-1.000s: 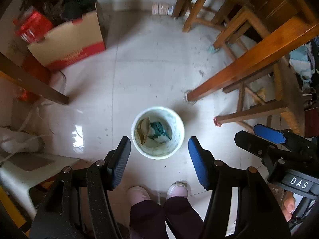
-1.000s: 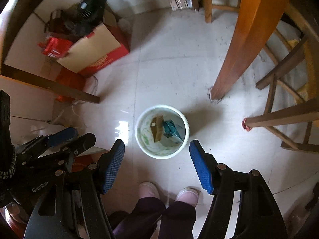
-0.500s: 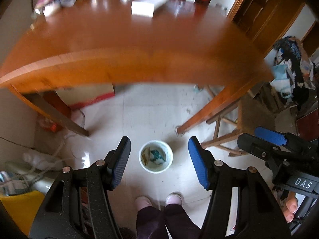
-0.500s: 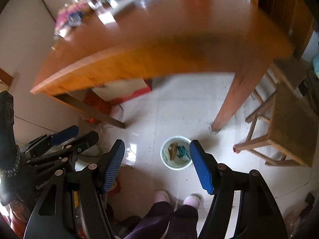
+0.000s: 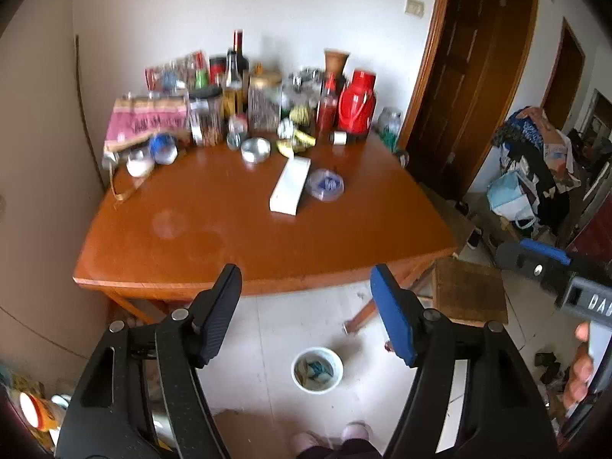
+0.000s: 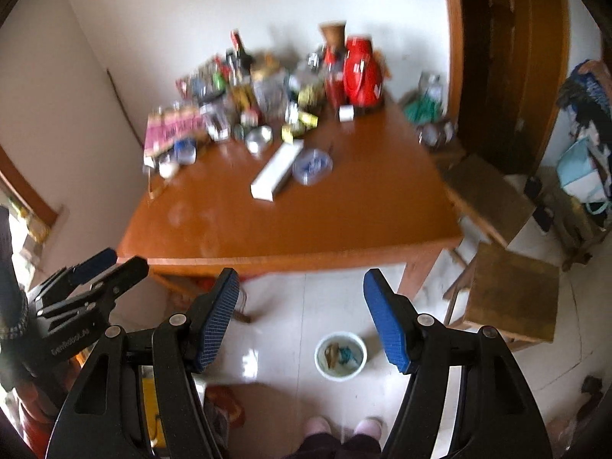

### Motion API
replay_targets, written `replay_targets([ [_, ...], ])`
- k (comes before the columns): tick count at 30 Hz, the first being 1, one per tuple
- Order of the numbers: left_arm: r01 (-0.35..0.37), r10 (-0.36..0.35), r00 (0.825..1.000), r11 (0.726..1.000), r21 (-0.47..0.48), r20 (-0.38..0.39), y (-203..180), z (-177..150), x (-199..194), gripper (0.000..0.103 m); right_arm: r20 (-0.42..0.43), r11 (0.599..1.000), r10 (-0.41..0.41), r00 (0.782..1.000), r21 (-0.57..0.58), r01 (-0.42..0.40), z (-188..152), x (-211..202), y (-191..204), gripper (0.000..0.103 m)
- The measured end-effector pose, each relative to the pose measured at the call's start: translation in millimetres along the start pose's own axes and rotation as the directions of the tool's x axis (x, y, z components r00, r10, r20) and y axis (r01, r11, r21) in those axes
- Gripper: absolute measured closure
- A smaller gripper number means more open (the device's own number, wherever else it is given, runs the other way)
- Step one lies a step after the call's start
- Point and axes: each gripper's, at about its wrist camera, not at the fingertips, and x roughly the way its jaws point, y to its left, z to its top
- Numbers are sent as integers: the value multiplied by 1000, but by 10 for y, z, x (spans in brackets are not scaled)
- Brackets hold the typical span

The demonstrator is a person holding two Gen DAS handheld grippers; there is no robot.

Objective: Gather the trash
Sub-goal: 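Move both tools back to the table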

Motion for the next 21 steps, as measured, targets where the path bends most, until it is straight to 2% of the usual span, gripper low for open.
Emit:
replay_targets([
  [2,0,0,999,1000,5,36,30,84,-162,26,51,1000,-13,999,-6,14,90,-163,75,36],
  [3,1,-1,999,1000,5,52,48,108,-227,18,74,1000,-19,997,-9,19,134,-223,110,31],
  [6,-7,7,994,1000,5,109,88,159,-396,6,159,999,-39,987,-15,41,203,-420,203,21],
  [10,-4,4,992,1000,1,130,147,248,-485,5,211,999,-46,976,2,46,260,-548,234,5],
  [16,2,0,989,1000,-19,150,180,381,-472,2,215,996,-77,974,-17,82,374,-444,213,4],
  [21,-39,41,990,999,-15,134,160,542,-192,1,188,995,-80,979,-40,89,513,-222,123,4],
])
